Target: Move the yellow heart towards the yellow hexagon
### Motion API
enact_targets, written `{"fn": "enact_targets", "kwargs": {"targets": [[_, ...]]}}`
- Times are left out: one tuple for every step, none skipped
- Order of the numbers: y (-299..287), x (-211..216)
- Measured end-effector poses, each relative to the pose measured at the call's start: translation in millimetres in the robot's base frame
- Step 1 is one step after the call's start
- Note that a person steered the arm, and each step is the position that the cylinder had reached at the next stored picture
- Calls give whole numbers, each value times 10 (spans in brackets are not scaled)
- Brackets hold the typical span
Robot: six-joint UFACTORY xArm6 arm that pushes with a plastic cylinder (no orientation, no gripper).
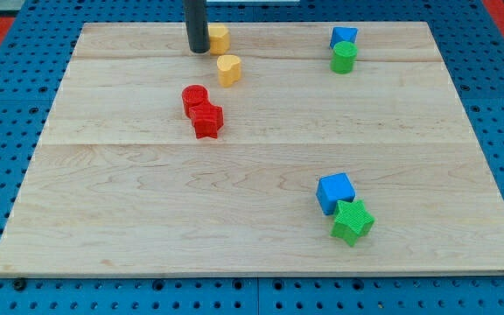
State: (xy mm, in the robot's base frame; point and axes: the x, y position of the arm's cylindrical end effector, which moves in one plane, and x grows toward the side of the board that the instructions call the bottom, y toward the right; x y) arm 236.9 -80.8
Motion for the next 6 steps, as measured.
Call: {"fn": "enact_targets", "kwargs": {"targets": [[277, 116], [1166, 340], [1170, 828], [831, 1133], [388, 771], [287, 424]]}}
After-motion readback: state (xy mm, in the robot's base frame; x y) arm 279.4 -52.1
